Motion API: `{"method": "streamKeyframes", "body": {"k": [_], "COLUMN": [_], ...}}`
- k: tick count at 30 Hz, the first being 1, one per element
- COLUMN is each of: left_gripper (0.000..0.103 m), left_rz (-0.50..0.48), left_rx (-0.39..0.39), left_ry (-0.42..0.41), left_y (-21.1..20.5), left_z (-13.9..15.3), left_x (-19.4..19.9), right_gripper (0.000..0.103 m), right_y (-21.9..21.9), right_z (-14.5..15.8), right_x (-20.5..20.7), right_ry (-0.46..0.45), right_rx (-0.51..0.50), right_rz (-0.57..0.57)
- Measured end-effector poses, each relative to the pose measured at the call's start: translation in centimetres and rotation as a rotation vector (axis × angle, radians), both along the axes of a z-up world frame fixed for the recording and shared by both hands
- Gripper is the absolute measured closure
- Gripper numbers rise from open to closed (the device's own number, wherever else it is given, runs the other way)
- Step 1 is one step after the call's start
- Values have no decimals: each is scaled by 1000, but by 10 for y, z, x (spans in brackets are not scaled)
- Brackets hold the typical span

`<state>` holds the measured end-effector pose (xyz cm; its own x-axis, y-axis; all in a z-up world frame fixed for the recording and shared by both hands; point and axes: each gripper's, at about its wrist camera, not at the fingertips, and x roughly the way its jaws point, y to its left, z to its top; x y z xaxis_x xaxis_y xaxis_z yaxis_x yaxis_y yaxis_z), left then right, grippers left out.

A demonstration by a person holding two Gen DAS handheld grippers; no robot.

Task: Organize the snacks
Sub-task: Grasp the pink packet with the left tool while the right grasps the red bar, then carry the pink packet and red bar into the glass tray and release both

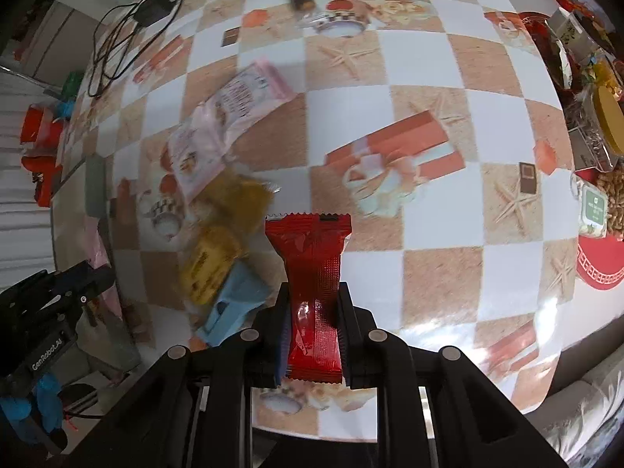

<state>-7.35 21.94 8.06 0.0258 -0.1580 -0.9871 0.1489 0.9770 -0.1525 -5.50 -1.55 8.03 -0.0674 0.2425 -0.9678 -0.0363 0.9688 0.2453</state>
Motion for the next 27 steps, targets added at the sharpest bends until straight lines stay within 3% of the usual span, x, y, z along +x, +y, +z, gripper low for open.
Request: {"method": "streamKeyframes", "body": {"k": [2,10,27], "left_gripper": [77,77,77], "left_rz": [14,62,181], "left_rx": [2,-4,-14], "left_ry": [-6,-35,-55], "left_y": [8,52,121], "left_z": [2,20,23], "left_x": [2,-11,-27], "right_gripper": [81,81,81], "right_y": [18,65,159], "right_z": [-13,-5,15], "right_x": [-9,-10,-9], "right_ry": [-1,-22,-64], "right_rx": [5,8,13], "right_rz": [11,87,255]}}
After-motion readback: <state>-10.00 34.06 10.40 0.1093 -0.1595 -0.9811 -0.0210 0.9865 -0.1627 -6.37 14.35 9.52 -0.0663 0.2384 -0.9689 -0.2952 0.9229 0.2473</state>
